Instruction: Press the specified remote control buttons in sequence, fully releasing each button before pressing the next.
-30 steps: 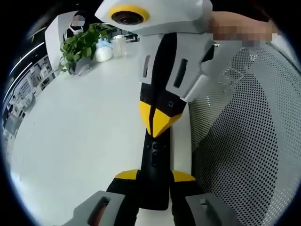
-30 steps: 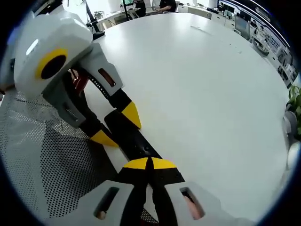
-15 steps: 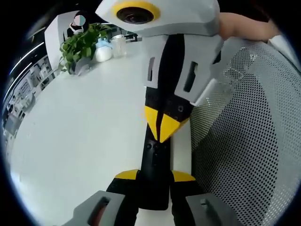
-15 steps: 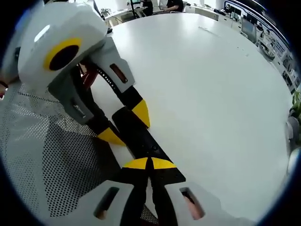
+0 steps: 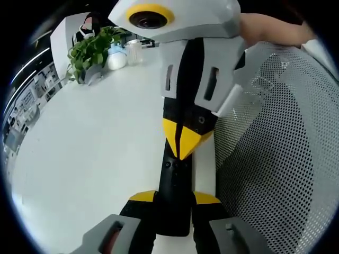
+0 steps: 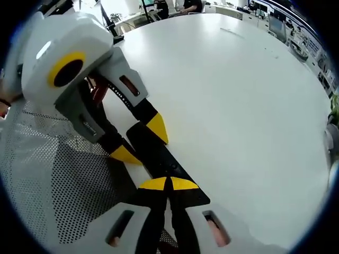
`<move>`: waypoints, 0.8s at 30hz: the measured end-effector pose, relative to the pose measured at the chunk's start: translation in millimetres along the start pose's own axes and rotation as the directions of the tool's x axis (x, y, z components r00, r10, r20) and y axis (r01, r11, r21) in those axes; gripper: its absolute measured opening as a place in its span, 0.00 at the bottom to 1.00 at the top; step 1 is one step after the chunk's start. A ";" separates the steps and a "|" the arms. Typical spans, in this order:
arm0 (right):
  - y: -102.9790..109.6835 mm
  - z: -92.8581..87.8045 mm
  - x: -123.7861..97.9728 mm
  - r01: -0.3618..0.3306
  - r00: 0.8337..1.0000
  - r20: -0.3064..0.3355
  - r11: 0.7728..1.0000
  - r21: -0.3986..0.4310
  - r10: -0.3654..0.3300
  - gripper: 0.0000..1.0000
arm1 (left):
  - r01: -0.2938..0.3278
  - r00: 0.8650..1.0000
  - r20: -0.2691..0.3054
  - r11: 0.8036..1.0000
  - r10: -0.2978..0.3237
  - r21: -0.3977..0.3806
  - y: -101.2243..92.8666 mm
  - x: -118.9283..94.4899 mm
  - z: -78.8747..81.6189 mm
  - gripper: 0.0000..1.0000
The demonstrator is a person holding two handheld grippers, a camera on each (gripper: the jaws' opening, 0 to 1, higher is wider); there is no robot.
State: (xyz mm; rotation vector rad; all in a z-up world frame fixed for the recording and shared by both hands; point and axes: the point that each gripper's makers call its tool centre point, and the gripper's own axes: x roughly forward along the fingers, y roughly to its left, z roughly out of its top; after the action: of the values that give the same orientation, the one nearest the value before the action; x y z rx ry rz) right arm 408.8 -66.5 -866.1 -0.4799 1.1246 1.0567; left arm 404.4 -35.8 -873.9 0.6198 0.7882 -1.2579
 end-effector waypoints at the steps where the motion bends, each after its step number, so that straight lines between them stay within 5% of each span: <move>1: 0.0 0.0 0.0 0.001 1.000 -0.001 1.000 0.000 -0.001 0.00 | 0.000 1.000 0.000 1.000 0.000 0.000 0.0 0.1 -0.1 0.25; 24: -4.0 0.7 0.4 0.046 0.999 0.003 0.997 -0.063 -0.046 0.00 | 0.003 1.000 -0.003 1.000 -0.003 0.002 0.3 0.3 -0.1 0.25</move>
State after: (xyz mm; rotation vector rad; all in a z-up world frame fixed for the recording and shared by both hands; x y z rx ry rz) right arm 412.6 -67.6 -866.9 -0.5527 1.0768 1.0548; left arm 404.7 -35.9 -874.2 0.6225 0.7903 -1.2611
